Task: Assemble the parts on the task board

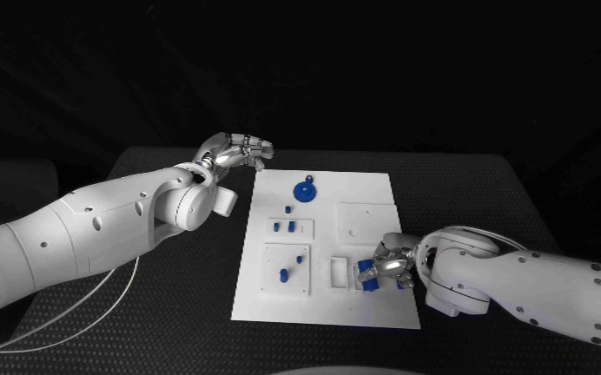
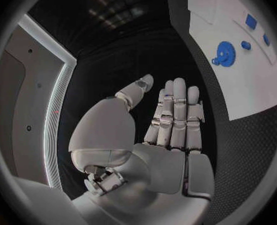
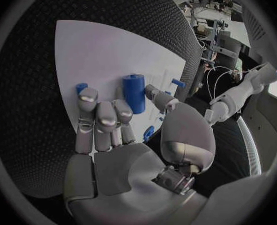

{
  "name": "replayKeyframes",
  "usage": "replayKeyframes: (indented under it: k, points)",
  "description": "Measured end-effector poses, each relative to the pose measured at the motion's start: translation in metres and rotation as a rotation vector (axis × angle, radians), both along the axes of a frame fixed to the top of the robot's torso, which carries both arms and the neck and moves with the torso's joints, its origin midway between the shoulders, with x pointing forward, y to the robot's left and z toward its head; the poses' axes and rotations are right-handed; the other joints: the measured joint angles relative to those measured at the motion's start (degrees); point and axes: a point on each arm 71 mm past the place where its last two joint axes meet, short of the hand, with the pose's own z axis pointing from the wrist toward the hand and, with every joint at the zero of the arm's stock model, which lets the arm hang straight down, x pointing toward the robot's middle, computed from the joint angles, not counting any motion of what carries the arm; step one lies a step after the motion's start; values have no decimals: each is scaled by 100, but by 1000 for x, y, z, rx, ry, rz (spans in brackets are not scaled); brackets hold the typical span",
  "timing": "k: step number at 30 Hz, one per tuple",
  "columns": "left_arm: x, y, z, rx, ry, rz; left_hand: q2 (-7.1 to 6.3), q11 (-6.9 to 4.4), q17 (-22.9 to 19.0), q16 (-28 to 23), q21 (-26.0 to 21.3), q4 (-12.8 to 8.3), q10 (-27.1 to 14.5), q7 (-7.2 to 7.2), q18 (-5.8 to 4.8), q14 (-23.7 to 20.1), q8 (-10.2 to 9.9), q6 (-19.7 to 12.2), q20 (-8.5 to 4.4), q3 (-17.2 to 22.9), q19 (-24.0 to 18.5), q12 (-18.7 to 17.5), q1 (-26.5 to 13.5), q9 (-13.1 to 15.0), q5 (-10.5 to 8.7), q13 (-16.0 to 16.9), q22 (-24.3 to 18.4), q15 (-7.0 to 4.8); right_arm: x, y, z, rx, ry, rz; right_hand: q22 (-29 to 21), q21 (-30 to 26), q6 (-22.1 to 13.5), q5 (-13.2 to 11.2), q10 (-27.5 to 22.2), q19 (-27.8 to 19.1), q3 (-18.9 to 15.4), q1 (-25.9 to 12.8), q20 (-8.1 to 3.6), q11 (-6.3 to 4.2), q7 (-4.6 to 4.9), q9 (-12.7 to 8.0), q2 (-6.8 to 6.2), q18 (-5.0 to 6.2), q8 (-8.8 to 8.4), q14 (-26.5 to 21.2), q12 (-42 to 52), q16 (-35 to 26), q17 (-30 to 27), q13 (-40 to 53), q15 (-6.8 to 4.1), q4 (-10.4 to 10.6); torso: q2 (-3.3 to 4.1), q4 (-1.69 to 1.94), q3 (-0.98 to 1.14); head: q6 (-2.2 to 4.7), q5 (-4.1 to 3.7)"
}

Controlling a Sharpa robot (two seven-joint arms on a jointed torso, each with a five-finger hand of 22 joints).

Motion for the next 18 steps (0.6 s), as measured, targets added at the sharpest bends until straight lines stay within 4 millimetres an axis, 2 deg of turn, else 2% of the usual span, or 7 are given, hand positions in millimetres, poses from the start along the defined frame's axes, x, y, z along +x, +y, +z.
replayKeyframes:
  k: [4,5,6,7,12,18]
  points:
    - [0,0,0,0,0,0,0,0,0,0,0,0,0,0,0,0,0,0,0,0,0,0,0,0,0,0,5,0,-2,-1,0,6,-4,-3,0,60,104,0,-21,-40,-143,-133,24,-43,-64,-30,250,-1,-8,20,-27,-13,19,-6,-36,-211,-2,-3,0,0,7]
    - [0,0,0,0,0,0,0,0,0,0,0,0,0,0,0,0,0,0,0,0,0,0,0,0,0,0,5,0,-2,-1,1,9,-5,-4,0,61,134,1,-2,-50,-150,-158,34,-64,-93,-275,308,-2,9,11,-27,-17,24,-4,-49,-268,-2,-3,1,0,8]
    - [0,0,0,0,0,0,0,0,0,0,0,0,0,0,0,0,0,0,0,0,0,0,0,0,0,-1,5,0,-3,-2,1,11,-6,-5,0,61,155,1,3,-50,-151,-178,34,-83,-115,-402,340,-1,12,12,-47,-41,30,-2,-67,-312,-2,-5,1,0,8]
    - [0,0,0,0,0,0,0,0,2,0,0,0,0,0,0,0,0,0,0,0,0,0,0,0,0,0,5,0,-4,-3,2,14,-6,-7,0,62,169,1,10,-50,-154,-187,34,-91,-129,-428,366,-1,35,21,-63,-42,32,1,-81,-348,-3,-7,2,0,8]
    - [0,0,0,0,1,0,0,0,5,0,0,0,0,0,0,0,0,0,0,0,0,0,0,0,0,2,5,0,-7,-6,5,28,-4,-24,0,70,173,1,49,-71,-118,-274,54,-131,-133,-429,453,0,35,18,-93,-65,39,1,-96,-401,-3,-10,4,16,7]
    - [0,0,0,0,1,0,0,0,5,0,0,0,0,0,0,0,0,0,0,0,0,0,0,0,0,4,5,0,-2,0,20,66,-19,-35,0,69,173,1,51,-71,-118,-281,55,-132,-133,-401,458,1,30,18,-92,-65,44,1,-96,-401,-3,-10,7,24,-7]
